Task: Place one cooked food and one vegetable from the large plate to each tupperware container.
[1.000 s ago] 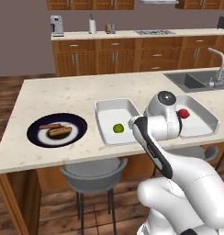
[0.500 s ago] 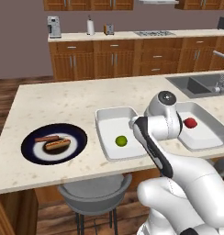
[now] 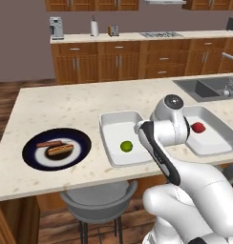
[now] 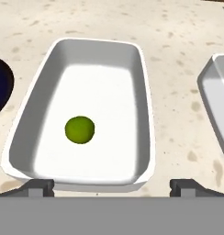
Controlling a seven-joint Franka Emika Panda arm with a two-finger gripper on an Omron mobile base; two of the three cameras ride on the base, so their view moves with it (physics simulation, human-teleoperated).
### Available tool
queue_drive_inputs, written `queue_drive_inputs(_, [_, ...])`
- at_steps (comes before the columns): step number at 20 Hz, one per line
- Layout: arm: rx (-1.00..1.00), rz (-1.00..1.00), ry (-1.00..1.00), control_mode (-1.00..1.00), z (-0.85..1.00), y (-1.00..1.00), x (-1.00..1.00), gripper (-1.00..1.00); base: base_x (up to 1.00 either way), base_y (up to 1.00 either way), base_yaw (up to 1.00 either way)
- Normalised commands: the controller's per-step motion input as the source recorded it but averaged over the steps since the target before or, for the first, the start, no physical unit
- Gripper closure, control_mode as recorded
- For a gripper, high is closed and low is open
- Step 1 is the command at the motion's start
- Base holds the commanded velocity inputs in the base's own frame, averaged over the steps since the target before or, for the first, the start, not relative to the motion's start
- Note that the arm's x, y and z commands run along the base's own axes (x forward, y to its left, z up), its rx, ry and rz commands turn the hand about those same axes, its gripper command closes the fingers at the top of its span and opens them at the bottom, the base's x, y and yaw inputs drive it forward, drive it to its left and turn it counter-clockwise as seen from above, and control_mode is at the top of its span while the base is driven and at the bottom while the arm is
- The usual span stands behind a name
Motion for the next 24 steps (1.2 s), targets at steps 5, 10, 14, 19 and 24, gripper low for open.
queue_drive_inputs(5, [0.0,0.09,0.02,-1.0,0.0,0.45,0.0,-1.0,0.0,0.1,0.01])
queue_drive_inputs(10, [0.0,0.29,0.0,-1.0,0.0,1.0,0.01,-1.0,0.0,0.0,0.0])
queue_drive_inputs(14, [0.0,0.47,0.0,-1.0,0.0,1.0,0.59,-1.0,0.0,0.0,0.0])
queue_drive_inputs(19, [-0.02,0.36,0.0,-1.0,0.0,1.0,0.57,-1.0,0.0,0.0,0.0])
queue_drive_inputs(24, [-0.2,0.19,0.16,-1.0,0.04,1.0,0.38,-1.0,0.0,0.0,0.0])
